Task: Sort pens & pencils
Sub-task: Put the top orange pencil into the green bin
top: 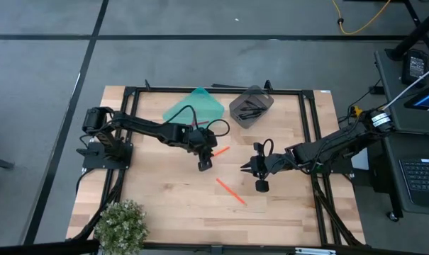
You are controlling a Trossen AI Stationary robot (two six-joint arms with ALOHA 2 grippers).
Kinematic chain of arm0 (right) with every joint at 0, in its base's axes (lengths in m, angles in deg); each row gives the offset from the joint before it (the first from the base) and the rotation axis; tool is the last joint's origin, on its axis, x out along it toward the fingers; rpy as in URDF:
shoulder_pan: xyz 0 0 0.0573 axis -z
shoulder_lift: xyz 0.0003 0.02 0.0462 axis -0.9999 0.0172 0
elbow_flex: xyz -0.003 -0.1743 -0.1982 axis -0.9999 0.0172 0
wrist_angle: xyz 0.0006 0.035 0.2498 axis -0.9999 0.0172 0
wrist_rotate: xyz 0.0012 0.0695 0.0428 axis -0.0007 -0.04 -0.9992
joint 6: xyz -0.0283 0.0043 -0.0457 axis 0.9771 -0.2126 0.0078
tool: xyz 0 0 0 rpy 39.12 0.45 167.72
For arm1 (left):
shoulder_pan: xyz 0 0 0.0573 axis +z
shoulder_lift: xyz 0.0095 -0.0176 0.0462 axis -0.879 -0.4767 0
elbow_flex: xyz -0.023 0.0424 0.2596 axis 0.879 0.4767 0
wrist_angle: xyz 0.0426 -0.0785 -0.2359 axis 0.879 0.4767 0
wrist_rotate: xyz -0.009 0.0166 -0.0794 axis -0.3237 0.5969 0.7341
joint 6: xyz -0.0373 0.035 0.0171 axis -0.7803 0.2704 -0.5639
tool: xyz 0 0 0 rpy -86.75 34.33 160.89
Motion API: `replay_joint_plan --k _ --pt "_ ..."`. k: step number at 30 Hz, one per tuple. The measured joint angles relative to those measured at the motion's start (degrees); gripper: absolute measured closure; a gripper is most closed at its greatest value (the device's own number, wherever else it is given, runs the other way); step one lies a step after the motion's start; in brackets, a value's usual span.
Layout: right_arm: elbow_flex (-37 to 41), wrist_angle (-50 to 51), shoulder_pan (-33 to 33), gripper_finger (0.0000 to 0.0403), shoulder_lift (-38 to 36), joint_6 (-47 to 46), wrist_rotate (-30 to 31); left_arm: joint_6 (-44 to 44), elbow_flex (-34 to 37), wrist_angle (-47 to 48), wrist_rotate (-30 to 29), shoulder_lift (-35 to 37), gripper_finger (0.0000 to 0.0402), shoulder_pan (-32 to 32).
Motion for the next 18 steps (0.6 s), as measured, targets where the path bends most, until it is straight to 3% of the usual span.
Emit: replay_joint_plan --k 18 --pt "0.0 0.22 0.01 0.0354 0.02 0.03 0.02 0.17 0.11 -0.72 0.56 -3.86 0.0308 1.16"
